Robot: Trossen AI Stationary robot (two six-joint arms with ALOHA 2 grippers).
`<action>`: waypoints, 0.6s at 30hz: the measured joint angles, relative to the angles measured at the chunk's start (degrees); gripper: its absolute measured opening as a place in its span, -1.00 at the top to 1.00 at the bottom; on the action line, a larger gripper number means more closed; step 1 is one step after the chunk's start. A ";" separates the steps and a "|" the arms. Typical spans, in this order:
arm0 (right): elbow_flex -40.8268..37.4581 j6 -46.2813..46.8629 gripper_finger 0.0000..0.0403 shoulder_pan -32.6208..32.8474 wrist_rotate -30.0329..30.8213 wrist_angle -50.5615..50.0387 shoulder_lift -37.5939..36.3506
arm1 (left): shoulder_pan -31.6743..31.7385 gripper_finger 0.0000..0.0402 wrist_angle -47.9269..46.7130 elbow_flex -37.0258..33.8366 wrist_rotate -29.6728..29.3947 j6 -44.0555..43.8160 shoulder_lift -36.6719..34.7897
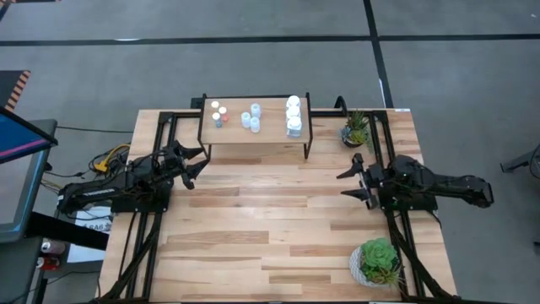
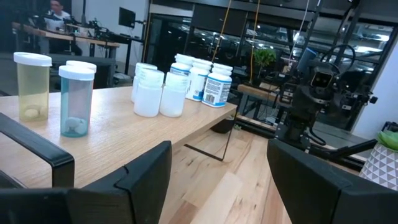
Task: Pick and place medicine bottles onto shelf by color
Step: Return to Home Position
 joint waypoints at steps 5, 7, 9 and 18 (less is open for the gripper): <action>-0.07 -2.06 -0.34 -0.88 2.73 -0.39 1.39 | 0.01 -0.25 0.00 0.00 0.01 -0.25 0.00; -0.07 -2.09 -0.34 -1.36 3.56 -0.58 2.11 | 0.00 -0.25 0.00 0.00 0.00 0.00 0.00; -0.09 -1.88 -0.34 -1.57 3.67 -0.64 2.29 | 0.00 -0.25 -0.01 0.00 0.00 0.00 0.00; -0.11 4.97 -0.34 -1.48 3.83 -0.72 2.28 | -0.01 -0.25 -0.02 0.00 0.00 0.01 0.00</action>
